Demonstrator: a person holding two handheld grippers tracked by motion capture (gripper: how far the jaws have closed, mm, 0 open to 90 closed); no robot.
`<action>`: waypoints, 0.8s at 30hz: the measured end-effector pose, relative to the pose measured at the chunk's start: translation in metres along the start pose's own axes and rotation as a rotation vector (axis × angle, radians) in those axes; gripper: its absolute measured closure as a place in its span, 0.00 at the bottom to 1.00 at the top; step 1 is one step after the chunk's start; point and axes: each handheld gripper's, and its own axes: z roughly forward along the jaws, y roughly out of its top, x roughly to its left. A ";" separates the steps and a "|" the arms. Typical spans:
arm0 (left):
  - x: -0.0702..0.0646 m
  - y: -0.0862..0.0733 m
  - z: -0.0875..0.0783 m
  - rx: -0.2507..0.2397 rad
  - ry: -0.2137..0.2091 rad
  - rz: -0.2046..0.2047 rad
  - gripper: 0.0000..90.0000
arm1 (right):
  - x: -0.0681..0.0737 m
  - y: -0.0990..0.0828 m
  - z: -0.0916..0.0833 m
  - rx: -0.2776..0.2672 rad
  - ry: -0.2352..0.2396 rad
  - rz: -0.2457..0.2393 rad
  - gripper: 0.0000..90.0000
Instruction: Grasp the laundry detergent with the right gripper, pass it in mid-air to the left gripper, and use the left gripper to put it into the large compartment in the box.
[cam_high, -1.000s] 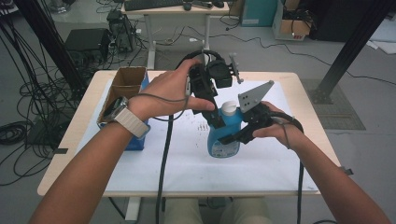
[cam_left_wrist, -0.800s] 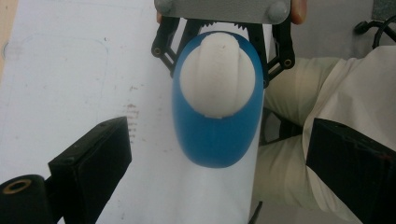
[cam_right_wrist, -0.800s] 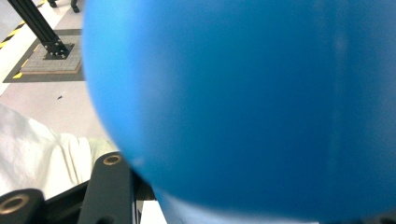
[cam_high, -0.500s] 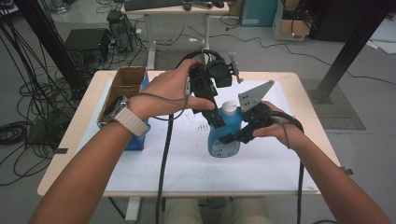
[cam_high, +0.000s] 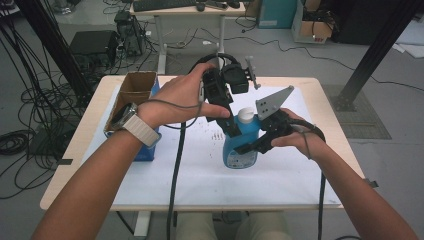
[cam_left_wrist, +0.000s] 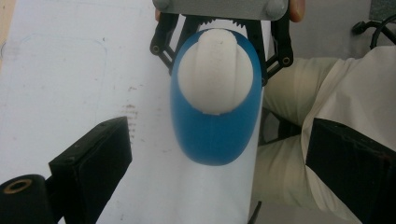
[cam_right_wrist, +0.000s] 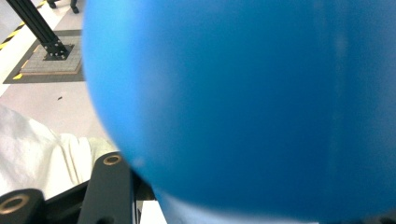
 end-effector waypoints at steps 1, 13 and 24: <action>0.000 0.000 0.000 -0.001 0.000 0.000 0.08 | 0.000 0.000 0.000 0.000 0.000 0.000 0.48; -0.001 0.000 0.000 -0.002 0.000 0.000 0.08 | -0.001 -0.001 0.000 -0.004 0.003 -0.011 0.48; -0.001 -0.001 0.001 -0.002 0.001 0.003 0.08 | -0.001 -0.001 0.001 -0.002 0.002 -0.008 0.48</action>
